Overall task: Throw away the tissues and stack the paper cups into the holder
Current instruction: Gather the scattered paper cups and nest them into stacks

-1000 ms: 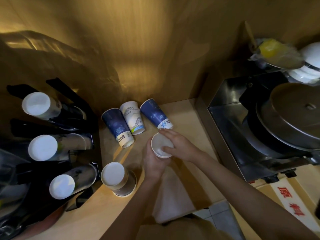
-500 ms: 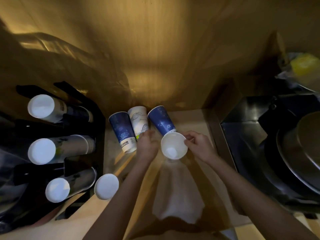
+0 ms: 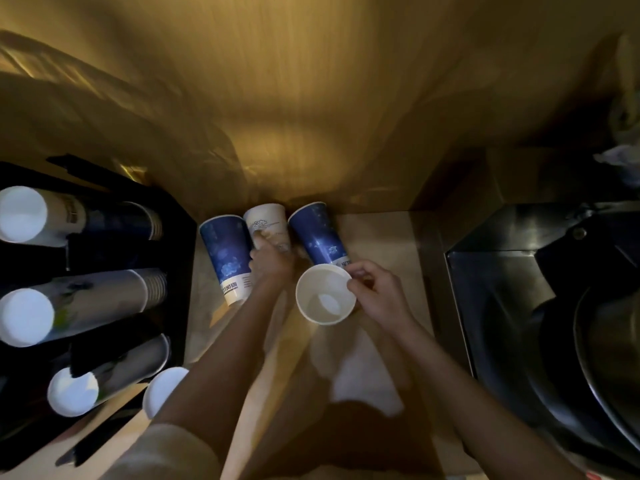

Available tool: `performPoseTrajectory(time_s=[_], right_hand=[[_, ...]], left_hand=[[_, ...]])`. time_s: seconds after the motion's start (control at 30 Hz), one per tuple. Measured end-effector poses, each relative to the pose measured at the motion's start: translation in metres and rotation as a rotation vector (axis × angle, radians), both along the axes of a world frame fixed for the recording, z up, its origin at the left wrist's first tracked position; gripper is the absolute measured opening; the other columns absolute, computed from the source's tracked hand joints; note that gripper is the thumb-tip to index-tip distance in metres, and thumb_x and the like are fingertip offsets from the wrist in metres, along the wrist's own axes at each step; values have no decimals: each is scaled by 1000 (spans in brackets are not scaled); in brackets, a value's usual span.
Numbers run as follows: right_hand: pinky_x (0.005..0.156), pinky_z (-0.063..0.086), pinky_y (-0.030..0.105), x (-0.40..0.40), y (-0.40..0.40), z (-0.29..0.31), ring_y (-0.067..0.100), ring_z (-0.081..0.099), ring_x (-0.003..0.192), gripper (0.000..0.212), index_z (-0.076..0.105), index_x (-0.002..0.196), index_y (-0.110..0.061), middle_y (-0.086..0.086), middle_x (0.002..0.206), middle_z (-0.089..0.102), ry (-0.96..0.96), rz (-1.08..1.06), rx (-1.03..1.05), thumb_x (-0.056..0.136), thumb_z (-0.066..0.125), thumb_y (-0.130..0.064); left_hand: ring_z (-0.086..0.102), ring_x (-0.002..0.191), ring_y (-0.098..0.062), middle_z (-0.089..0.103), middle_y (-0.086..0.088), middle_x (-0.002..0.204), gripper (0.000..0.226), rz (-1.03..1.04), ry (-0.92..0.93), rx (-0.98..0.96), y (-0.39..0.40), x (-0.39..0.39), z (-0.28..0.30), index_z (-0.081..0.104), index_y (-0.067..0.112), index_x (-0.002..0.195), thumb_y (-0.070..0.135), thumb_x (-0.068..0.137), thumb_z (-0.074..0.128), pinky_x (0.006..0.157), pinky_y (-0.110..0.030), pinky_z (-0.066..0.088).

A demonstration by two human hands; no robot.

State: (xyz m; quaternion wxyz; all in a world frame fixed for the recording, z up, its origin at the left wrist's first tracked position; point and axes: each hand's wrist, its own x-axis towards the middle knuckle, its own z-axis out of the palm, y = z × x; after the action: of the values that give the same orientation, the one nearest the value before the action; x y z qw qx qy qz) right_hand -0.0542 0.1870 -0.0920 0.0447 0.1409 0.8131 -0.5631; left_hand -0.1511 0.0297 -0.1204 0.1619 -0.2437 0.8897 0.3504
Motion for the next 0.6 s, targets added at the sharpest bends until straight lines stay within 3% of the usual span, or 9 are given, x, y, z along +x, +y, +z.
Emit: performPoseTrajectory(time_s=[0.2, 0.27, 0.33, 0.43, 0.6], right_hand=[[60, 46, 10, 1, 4, -4, -4, 60, 68, 17, 66, 90, -15, -3, 81, 66, 32, 33, -35, 79, 60, -5], [61, 46, 11, 2, 3, -5, -5, 59, 66, 18, 66, 88, -18, -2, 80, 67, 25, 9, -48, 77, 61, -5], [63, 50, 20, 2, 2, -6, -1, 59, 65, 20, 65, 85, -23, -3, 78, 66, 15, -12, -59, 77, 60, -5], [61, 51, 25, 4, -1, -6, -5, 59, 60, 26, 61, 77, -33, -14, 73, 64, 11, -33, -75, 77, 60, -8], [62, 54, 20, 12, -4, -5, 1, 63, 73, 29, 62, 72, -43, -19, 77, 64, -22, -50, -105, 77, 62, -14]], left_hand=[[54, 114, -37, 52, -21, 127, 85, 162, -68, 126, 0, 4, -8, 30, 1, 125, 24, 62, 83, 90, -40, 45], [56, 113, -35, 55, -20, 126, 83, 147, -60, 125, -3, 2, -5, 37, 1, 122, 27, 59, 85, 88, -38, 47], [60, 107, -34, 60, -19, 121, 78, 132, -68, 159, -9, 2, 0, 45, 2, 119, 30, 58, 85, 88, -40, 52], [65, 99, -34, 64, -20, 113, 68, 128, -63, 216, -20, 10, 16, 52, 2, 114, 28, 60, 84, 76, -39, 54], [60, 100, -23, 62, -8, 116, 80, 42, 301, 361, -29, 40, 56, 45, 11, 121, 18, 53, 86, 83, -37, 53]])
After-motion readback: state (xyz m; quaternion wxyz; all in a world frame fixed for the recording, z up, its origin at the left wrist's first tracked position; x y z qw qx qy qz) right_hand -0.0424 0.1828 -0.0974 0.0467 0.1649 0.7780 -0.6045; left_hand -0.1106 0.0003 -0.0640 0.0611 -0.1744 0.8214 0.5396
